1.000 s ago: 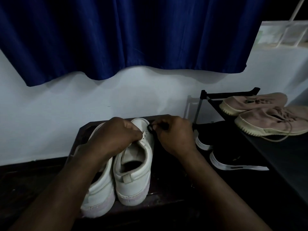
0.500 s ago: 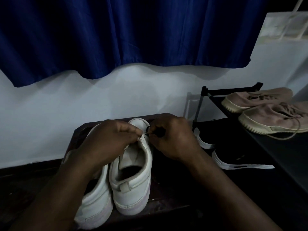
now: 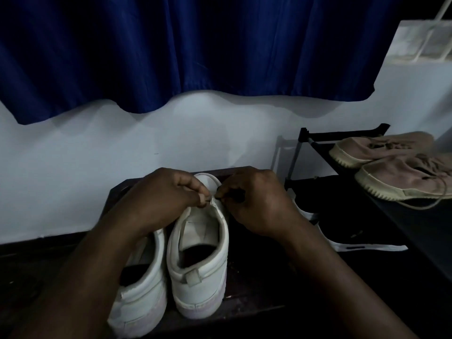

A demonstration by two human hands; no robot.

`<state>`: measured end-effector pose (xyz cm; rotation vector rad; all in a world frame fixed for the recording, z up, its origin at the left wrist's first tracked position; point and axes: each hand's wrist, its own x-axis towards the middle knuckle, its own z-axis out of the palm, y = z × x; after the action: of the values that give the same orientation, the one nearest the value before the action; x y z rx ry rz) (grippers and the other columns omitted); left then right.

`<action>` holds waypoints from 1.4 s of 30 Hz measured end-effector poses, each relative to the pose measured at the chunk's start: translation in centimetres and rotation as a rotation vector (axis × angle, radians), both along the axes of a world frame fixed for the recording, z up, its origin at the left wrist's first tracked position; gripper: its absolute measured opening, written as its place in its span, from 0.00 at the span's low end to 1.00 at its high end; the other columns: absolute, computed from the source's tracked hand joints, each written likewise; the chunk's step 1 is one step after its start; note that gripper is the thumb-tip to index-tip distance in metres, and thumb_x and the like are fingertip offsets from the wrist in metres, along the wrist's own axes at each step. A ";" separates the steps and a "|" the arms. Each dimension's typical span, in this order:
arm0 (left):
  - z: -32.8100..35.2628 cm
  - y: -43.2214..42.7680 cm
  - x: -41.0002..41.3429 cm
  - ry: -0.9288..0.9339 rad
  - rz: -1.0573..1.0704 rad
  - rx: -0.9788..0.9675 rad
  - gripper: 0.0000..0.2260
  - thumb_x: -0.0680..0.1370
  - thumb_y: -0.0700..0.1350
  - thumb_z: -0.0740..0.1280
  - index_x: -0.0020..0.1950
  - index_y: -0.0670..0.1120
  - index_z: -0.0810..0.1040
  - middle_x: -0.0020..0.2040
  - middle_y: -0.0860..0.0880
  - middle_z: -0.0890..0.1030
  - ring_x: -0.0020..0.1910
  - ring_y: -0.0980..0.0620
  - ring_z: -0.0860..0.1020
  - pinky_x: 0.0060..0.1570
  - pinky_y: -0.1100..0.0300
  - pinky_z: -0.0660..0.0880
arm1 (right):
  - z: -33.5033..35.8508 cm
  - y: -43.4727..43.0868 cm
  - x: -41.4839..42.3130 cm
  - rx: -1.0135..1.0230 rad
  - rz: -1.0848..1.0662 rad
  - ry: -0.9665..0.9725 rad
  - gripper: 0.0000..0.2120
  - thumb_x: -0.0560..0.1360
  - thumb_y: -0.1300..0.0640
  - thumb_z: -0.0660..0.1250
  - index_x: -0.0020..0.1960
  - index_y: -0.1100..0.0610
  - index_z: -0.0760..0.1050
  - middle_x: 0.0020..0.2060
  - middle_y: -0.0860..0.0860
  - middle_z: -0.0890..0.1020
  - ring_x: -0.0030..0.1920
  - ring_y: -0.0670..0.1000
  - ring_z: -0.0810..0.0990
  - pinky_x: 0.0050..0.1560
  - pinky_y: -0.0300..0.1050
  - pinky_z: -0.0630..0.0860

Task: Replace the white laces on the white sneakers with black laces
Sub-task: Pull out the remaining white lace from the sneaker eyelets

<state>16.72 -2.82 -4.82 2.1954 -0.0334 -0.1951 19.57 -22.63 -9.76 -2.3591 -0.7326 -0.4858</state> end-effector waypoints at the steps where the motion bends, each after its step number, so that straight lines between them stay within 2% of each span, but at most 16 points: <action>1: -0.1 0.0 0.1 -0.021 0.005 0.050 0.09 0.76 0.39 0.73 0.42 0.53 0.88 0.39 0.57 0.87 0.40 0.61 0.84 0.42 0.67 0.72 | 0.1 0.1 0.0 -0.016 0.000 -0.001 0.11 0.66 0.60 0.71 0.44 0.48 0.88 0.41 0.44 0.87 0.43 0.46 0.84 0.46 0.44 0.80; 4: 0.2 -0.6 -0.1 -0.114 0.021 0.319 0.09 0.74 0.45 0.71 0.40 0.60 0.86 0.38 0.66 0.82 0.40 0.68 0.78 0.31 0.74 0.67 | 0.5 0.3 0.0 -0.039 -0.009 0.002 0.08 0.66 0.59 0.73 0.42 0.48 0.87 0.39 0.43 0.86 0.41 0.45 0.83 0.44 0.42 0.78; 5: 0.3 -0.6 -0.1 -0.135 0.026 0.350 0.09 0.74 0.46 0.70 0.40 0.60 0.86 0.39 0.67 0.82 0.41 0.71 0.76 0.31 0.76 0.68 | 0.5 0.4 0.0 -0.039 -0.008 0.006 0.08 0.66 0.59 0.73 0.42 0.48 0.87 0.39 0.43 0.86 0.40 0.44 0.82 0.43 0.41 0.78; 8: 0.0 -0.4 0.0 -0.141 0.007 0.313 0.09 0.74 0.44 0.71 0.40 0.58 0.86 0.42 0.57 0.84 0.44 0.67 0.76 0.36 0.80 0.67 | 0.3 0.3 0.2 0.002 -0.005 0.037 0.11 0.66 0.63 0.74 0.42 0.48 0.87 0.40 0.42 0.86 0.41 0.43 0.82 0.44 0.35 0.76; 12: -0.4 -0.2 0.0 -0.181 -0.009 0.325 0.08 0.75 0.46 0.73 0.43 0.61 0.85 0.47 0.60 0.81 0.47 0.74 0.72 0.38 0.81 0.63 | 0.4 -0.2 0.1 0.135 0.016 0.141 0.12 0.69 0.69 0.75 0.43 0.52 0.86 0.40 0.44 0.87 0.43 0.43 0.84 0.45 0.34 0.77; 16: -0.5 -0.1 0.0 -0.201 -0.022 0.336 0.06 0.76 0.49 0.73 0.44 0.62 0.85 0.46 0.61 0.80 0.46 0.77 0.71 0.39 0.82 0.62 | 0.6 -0.1 -0.1 0.114 0.046 0.166 0.15 0.69 0.72 0.73 0.45 0.53 0.86 0.41 0.44 0.87 0.45 0.42 0.84 0.46 0.33 0.78; 18: -0.4 -0.1 0.0 -0.209 -0.026 0.345 0.06 0.76 0.49 0.73 0.45 0.62 0.85 0.46 0.62 0.80 0.46 0.79 0.70 0.39 0.83 0.62 | 0.9 0.0 -0.1 0.104 0.026 0.173 0.14 0.69 0.71 0.72 0.44 0.52 0.86 0.40 0.44 0.86 0.44 0.42 0.84 0.46 0.35 0.78; 20: -0.3 -0.1 -0.1 -0.208 -0.031 0.339 0.06 0.76 0.49 0.73 0.45 0.61 0.86 0.45 0.62 0.80 0.45 0.80 0.70 0.38 0.83 0.61 | 1.0 0.2 -0.3 0.090 -0.003 0.138 0.12 0.68 0.68 0.71 0.44 0.51 0.84 0.38 0.43 0.86 0.41 0.43 0.83 0.44 0.41 0.79; 22: -0.4 0.0 -0.1 -0.209 -0.032 0.330 0.07 0.76 0.49 0.73 0.45 0.62 0.86 0.45 0.63 0.81 0.46 0.80 0.70 0.38 0.83 0.62 | 0.8 0.5 -0.6 0.103 -0.046 0.112 0.11 0.69 0.66 0.73 0.45 0.52 0.80 0.38 0.43 0.85 0.40 0.44 0.83 0.42 0.46 0.79; 26: -0.8 -0.1 0.2 -0.185 0.002 0.308 0.07 0.76 0.49 0.73 0.46 0.63 0.86 0.44 0.66 0.80 0.44 0.74 0.75 0.39 0.79 0.66 | 0.0 0.9 -0.5 0.243 -0.172 0.213 0.13 0.68 0.63 0.80 0.38 0.52 0.76 0.34 0.45 0.84 0.38 0.45 0.84 0.42 0.46 0.80; 28: -0.9 -0.4 0.4 -0.172 0.028 0.313 0.08 0.75 0.48 0.73 0.44 0.63 0.85 0.42 0.65 0.81 0.45 0.68 0.78 0.44 0.70 0.70 | -0.3 0.9 -0.3 0.315 -0.212 0.299 0.16 0.66 0.63 0.82 0.34 0.52 0.75 0.33 0.46 0.85 0.38 0.43 0.85 0.42 0.42 0.81; 30: -0.9 -0.6 0.6 -0.152 0.053 0.325 0.09 0.74 0.47 0.72 0.41 0.63 0.85 0.40 0.63 0.83 0.44 0.64 0.80 0.45 0.61 0.74 | -0.6 0.9 -0.1 0.399 -0.185 0.375 0.18 0.66 0.67 0.82 0.34 0.52 0.74 0.33 0.48 0.86 0.38 0.43 0.86 0.42 0.40 0.81; 34: -0.6 -0.4 0.9 -0.108 0.055 0.304 0.08 0.72 0.47 0.73 0.39 0.62 0.84 0.37 0.62 0.84 0.41 0.60 0.82 0.47 0.57 0.80 | -0.9 0.6 0.1 0.517 -0.074 0.449 0.18 0.68 0.72 0.80 0.35 0.55 0.74 0.36 0.55 0.87 0.39 0.49 0.88 0.47 0.52 0.85; 38: -0.5 -0.3 0.9 -0.096 0.046 0.295 0.06 0.71 0.49 0.75 0.39 0.62 0.85 0.36 0.61 0.84 0.40 0.60 0.82 0.49 0.54 0.81 | -0.8 0.4 0.1 0.370 -0.053 0.320 0.15 0.69 0.66 0.79 0.35 0.52 0.76 0.36 0.51 0.86 0.40 0.50 0.87 0.48 0.56 0.84; 40: -0.5 -0.4 0.9 -0.109 0.047 0.304 0.07 0.71 0.48 0.74 0.39 0.62 0.84 0.36 0.62 0.84 0.41 0.60 0.82 0.49 0.54 0.81 | -0.3 0.3 0.0 0.261 -0.037 0.240 0.09 0.69 0.62 0.75 0.37 0.52 0.77 0.36 0.48 0.86 0.41 0.49 0.86 0.46 0.53 0.83; 42: -0.5 -0.6 0.8 -0.123 0.045 0.307 0.07 0.72 0.48 0.73 0.39 0.62 0.84 0.37 0.62 0.84 0.41 0.60 0.82 0.49 0.54 0.81 | 0.1 0.4 -0.2 0.208 -0.030 0.176 0.07 0.68 0.63 0.73 0.38 0.52 0.78 0.36 0.46 0.86 0.40 0.47 0.85 0.44 0.50 0.81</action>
<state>17.52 -3.44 -5.28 2.5092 -0.0239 -0.0408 19.38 -22.25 -9.70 -2.1876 -0.5396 -0.3441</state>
